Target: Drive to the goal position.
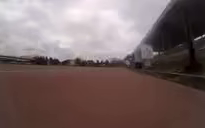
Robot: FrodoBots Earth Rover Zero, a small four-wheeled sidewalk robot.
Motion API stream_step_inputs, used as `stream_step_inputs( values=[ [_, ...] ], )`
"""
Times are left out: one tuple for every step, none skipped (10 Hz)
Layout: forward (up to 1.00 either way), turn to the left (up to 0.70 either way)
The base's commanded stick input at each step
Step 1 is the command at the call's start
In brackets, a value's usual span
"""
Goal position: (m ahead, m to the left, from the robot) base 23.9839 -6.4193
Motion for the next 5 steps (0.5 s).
stream_step_inputs(
  values=[
    [0.85, 0.00],
    [0.85, 0.00],
    [0.85, 0.00],
    [0.85, 0.00],
    [0.85, 0.00]
  ],
)
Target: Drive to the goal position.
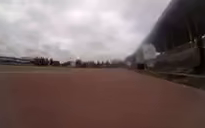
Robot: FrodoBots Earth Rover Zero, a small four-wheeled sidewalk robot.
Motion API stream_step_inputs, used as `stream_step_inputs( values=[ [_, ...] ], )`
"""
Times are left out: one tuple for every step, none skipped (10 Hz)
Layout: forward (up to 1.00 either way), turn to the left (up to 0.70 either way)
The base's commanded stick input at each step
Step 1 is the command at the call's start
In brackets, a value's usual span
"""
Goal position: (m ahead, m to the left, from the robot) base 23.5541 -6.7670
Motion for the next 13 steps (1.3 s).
stream_step_inputs(
  values=[
    [0.85, 0.00],
    [0.85, 0.00],
    [0.85, 0.00],
    [0.85, 0.00],
    [0.85, 0.00],
    [0.85, 0.00],
    [0.85, 0.00],
    [0.85, 0.00],
    [0.85, 0.00],
    [0.85, 0.00],
    [0.85, 0.00],
    [0.85, 0.00],
    [0.85, 0.01]
  ],
)
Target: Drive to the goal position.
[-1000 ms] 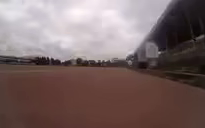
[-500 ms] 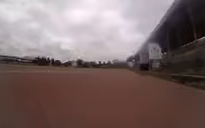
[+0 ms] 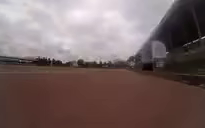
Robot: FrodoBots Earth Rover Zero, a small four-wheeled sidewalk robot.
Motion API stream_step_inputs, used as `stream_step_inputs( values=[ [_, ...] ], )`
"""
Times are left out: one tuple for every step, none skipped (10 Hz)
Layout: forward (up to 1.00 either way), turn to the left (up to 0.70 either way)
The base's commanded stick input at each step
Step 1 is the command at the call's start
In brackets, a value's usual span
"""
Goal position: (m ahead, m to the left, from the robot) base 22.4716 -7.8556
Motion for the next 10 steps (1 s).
stream_step_inputs(
  values=[
    [0.85, 0.02],
    [0.85, 0.10],
    [0.85, 0.25],
    [0.85, 0.34],
    [0.85, 0.34],
    [0.85, 0.27],
    [0.85, 0.11],
    [0.85, 0.00],
    [0.85, 0.00],
    [0.85, 0.00]
  ],
)
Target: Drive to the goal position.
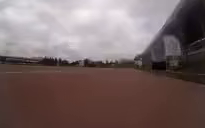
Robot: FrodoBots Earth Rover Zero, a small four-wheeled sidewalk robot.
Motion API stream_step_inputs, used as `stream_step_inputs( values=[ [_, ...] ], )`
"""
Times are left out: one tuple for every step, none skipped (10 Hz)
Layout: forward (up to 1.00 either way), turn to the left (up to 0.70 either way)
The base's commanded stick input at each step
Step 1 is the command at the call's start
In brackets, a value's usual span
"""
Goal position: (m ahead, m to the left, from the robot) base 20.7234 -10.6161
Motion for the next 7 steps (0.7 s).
stream_step_inputs(
  values=[
    [0.85, 0.00],
    [0.85, 0.00],
    [0.85, 0.00],
    [0.85, 0.00],
    [0.85, 0.00],
    [0.85, -0.01],
    [0.85, -0.07]
  ],
)
